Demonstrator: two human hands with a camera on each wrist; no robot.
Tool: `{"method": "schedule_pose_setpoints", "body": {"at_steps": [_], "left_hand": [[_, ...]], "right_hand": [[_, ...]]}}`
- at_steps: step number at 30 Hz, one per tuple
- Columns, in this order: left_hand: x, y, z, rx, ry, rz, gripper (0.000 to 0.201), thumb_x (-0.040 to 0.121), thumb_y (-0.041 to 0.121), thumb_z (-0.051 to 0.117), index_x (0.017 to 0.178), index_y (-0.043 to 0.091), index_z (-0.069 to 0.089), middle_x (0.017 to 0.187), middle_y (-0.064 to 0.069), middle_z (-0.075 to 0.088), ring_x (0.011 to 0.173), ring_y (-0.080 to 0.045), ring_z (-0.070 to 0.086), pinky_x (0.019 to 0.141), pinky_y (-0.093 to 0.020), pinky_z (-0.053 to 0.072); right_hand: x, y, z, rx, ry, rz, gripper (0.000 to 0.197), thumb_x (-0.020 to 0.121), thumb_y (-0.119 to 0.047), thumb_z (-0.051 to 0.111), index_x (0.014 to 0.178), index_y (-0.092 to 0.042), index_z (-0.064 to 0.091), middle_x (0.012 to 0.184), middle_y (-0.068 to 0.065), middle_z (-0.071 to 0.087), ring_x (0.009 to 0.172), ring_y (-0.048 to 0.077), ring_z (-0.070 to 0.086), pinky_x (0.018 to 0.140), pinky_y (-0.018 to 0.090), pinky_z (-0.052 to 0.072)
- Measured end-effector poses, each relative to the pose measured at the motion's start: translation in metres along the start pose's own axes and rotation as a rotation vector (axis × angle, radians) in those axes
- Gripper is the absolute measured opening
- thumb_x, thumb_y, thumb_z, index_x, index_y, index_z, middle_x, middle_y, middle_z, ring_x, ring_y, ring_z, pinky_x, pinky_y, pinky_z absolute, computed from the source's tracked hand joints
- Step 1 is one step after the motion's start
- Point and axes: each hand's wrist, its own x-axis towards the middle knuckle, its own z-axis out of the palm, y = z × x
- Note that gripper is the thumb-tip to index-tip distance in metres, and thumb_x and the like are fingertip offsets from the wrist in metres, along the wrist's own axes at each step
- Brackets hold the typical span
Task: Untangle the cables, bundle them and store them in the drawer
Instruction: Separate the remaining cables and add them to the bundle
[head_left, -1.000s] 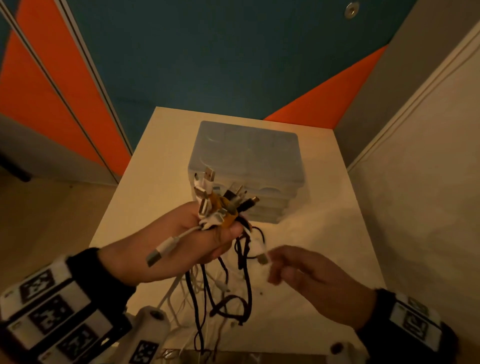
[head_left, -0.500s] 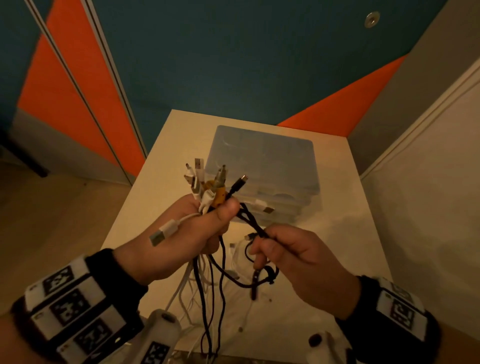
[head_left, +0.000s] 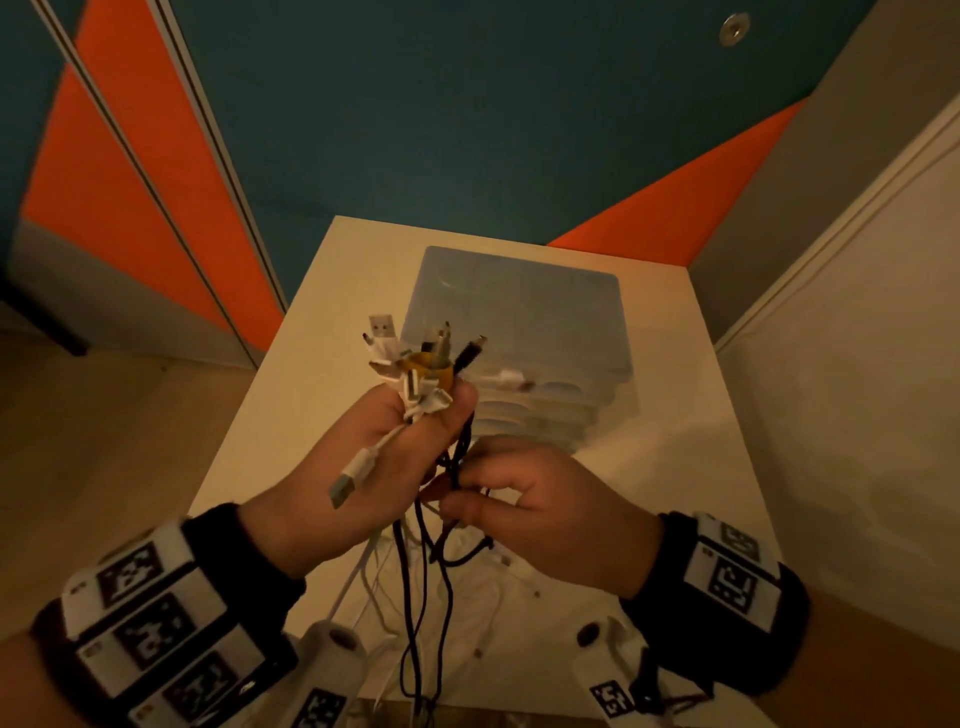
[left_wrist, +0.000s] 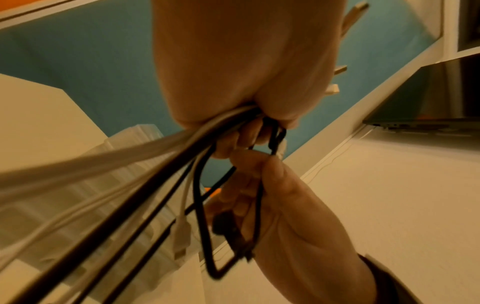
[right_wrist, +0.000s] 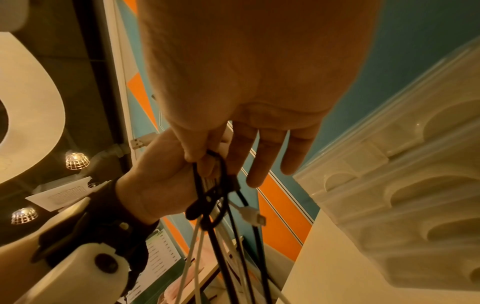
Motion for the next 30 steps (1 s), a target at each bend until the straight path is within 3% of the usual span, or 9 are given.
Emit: {"method": "schedule_pose_setpoints", "body": {"at_steps": [4, 7, 9, 11, 14, 17, 20, 25, 30], "left_hand": [[-0.002, 0.004, 0.005, -0.014, -0.019, -0.010, 0.037, 0.085, 0.039, 0.046, 0.085, 0.008, 0.066, 0.064, 0.003, 0.062, 0.061, 0.004, 0.056, 0.056, -0.004, 0.041], [0.002, -0.002, 0.003, 0.038, -0.086, 0.086, 0.033, 0.087, 0.012, 0.061, 0.086, 0.044, 0.070, 0.081, 0.031, 0.068, 0.081, 0.013, 0.063, 0.068, 0.001, 0.044], [0.005, -0.003, 0.001, 0.029, -0.070, 0.073, 0.009, 0.087, 0.021, 0.063, 0.083, 0.026, 0.068, 0.082, 0.013, 0.069, 0.076, -0.002, 0.065, 0.066, -0.004, 0.047], [0.007, -0.007, -0.002, -0.036, 0.007, 0.064, 0.024, 0.086, 0.031, 0.056, 0.079, 0.008, 0.063, 0.076, -0.003, 0.066, 0.072, -0.012, 0.066, 0.068, -0.010, 0.050], [0.009, -0.007, -0.004, -0.225, 0.074, -0.031, 0.030, 0.090, 0.033, 0.056, 0.066, 0.015, 0.052, 0.054, 0.000, 0.054, 0.060, -0.020, 0.065, 0.075, -0.032, 0.059], [0.010, -0.012, -0.005, -0.249, 0.023, -0.067, 0.037, 0.096, 0.032, 0.052, 0.062, 0.019, 0.047, 0.051, -0.001, 0.041, 0.045, -0.020, 0.042, 0.057, -0.041, 0.054], [0.010, -0.011, -0.004, -0.315, 0.004, -0.108, 0.030, 0.093, 0.031, 0.049, 0.065, 0.022, 0.048, 0.050, -0.001, 0.035, 0.044, -0.019, 0.032, 0.046, -0.033, 0.037], [0.009, -0.012, -0.004, -0.361, -0.020, -0.154, 0.028, 0.091, 0.034, 0.048, 0.077, 0.010, 0.051, 0.050, 0.003, 0.032, 0.042, -0.015, 0.026, 0.043, -0.027, 0.030], [0.007, -0.010, -0.010, -0.405, -0.042, -0.196, 0.027, 0.093, 0.037, 0.044, 0.071, 0.024, 0.052, 0.052, 0.005, 0.031, 0.043, -0.015, 0.028, 0.046, -0.026, 0.035]], "right_hand": [[0.012, -0.001, 0.000, 0.015, 0.056, -0.026, 0.035, 0.087, -0.045, 0.053, 0.100, -0.019, 0.074, 0.098, 0.000, 0.067, 0.091, 0.009, 0.063, 0.082, 0.038, 0.052], [0.019, 0.002, 0.005, 0.072, 0.114, -0.005, 0.024, 0.080, -0.041, 0.057, 0.093, -0.025, 0.070, 0.098, 0.000, 0.067, 0.090, 0.015, 0.065, 0.079, 0.045, 0.053], [0.021, 0.003, 0.006, 0.079, 0.122, 0.002, 0.027, 0.077, -0.044, 0.060, 0.094, -0.026, 0.071, 0.100, 0.000, 0.068, 0.094, 0.017, 0.065, 0.082, 0.046, 0.053], [0.016, 0.005, 0.001, 0.028, 0.129, -0.024, 0.031, 0.079, -0.048, 0.062, 0.097, -0.026, 0.075, 0.099, -0.001, 0.067, 0.095, 0.013, 0.065, 0.086, 0.038, 0.052], [0.000, 0.022, -0.016, 0.040, 0.219, -0.034, 0.025, 0.089, -0.038, 0.058, 0.091, -0.020, 0.076, 0.088, -0.002, 0.066, 0.085, 0.008, 0.064, 0.078, 0.025, 0.050], [-0.015, 0.067, -0.023, -0.075, 0.280, 0.166, 0.018, 0.093, -0.027, 0.057, 0.086, -0.023, 0.073, 0.086, -0.005, 0.068, 0.082, 0.007, 0.064, 0.077, 0.026, 0.050], [-0.029, 0.119, -0.012, -0.293, 0.078, 0.436, 0.011, 0.091, -0.031, 0.059, 0.091, -0.028, 0.070, 0.094, -0.004, 0.069, 0.088, 0.015, 0.065, 0.082, 0.037, 0.052], [-0.043, 0.163, 0.037, -0.500, -0.313, 0.720, 0.031, 0.084, -0.054, 0.059, 0.104, -0.031, 0.063, 0.109, -0.005, 0.066, 0.098, 0.017, 0.062, 0.084, 0.031, 0.049], [-0.041, 0.167, 0.064, -0.596, -0.423, 0.724, 0.029, 0.085, -0.048, 0.061, 0.102, -0.025, 0.058, 0.109, -0.001, 0.061, 0.100, 0.021, 0.059, 0.082, 0.032, 0.044]]}}
